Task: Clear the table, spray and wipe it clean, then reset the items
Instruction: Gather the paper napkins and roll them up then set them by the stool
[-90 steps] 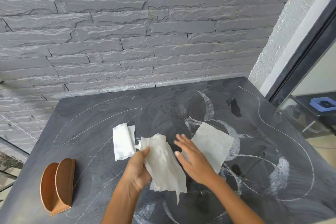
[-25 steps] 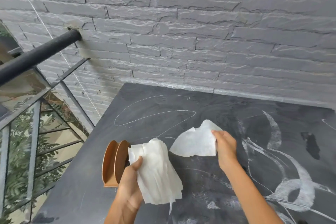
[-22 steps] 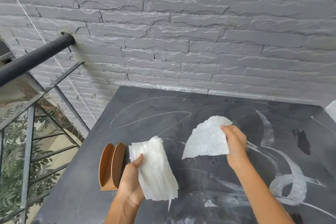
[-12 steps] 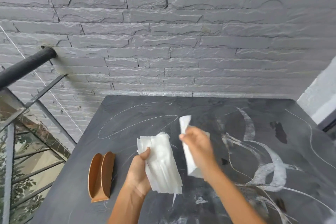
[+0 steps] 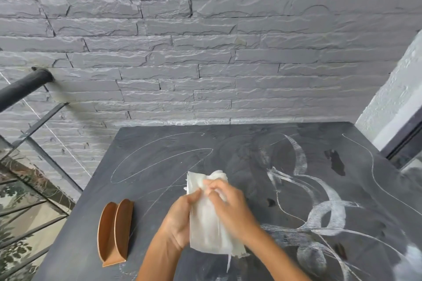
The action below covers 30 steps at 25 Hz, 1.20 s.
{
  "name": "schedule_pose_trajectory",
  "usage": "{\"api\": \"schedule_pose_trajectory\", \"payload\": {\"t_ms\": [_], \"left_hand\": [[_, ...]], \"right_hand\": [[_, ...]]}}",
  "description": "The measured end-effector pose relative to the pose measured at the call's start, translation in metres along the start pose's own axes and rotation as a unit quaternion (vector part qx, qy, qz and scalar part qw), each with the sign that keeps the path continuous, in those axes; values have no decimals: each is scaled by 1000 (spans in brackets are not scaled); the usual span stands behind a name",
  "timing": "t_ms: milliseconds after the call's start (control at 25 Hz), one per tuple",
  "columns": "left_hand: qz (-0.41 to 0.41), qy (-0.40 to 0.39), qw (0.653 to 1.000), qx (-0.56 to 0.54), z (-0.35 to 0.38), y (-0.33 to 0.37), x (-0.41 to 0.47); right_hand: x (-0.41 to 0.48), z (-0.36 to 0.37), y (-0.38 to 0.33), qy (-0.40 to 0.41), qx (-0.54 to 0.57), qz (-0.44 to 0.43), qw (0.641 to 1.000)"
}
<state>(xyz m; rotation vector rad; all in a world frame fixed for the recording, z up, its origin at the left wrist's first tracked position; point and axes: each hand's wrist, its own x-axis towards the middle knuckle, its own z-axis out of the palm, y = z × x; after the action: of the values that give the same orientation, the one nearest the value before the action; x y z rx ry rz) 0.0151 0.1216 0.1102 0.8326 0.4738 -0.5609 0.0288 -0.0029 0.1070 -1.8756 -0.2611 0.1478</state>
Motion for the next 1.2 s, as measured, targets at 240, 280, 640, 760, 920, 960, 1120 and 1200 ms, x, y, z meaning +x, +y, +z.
{"api": "schedule_pose_trajectory", "payload": {"t_ms": [240,280,640,760,920,960,1120,1200], "left_hand": [[-28,-40,979,196,7,26,-7],[-30,-52,971,232,10,31,-7],[-10,-100,974,203,13,75,2],[38,-127,991,18,-14,58,16],[11,-144,987,-64,-30,12,26],[12,-125,992,-17,-27,7,27],[153,85,958,227,-13,2,31],[240,96,919,298,-7,4,29]], "right_hand": [[43,-92,-6,-186,-105,20,977],[47,-100,-7,-230,-118,29,966],[26,-110,12,-227,58,85,968],[15,-109,17,-133,171,90,972],[5,-99,29,-7,245,137,960],[2,-97,32,4,231,150,961],[-6,-94,37,67,189,194,960],[-6,-93,33,98,166,200,961]]}}
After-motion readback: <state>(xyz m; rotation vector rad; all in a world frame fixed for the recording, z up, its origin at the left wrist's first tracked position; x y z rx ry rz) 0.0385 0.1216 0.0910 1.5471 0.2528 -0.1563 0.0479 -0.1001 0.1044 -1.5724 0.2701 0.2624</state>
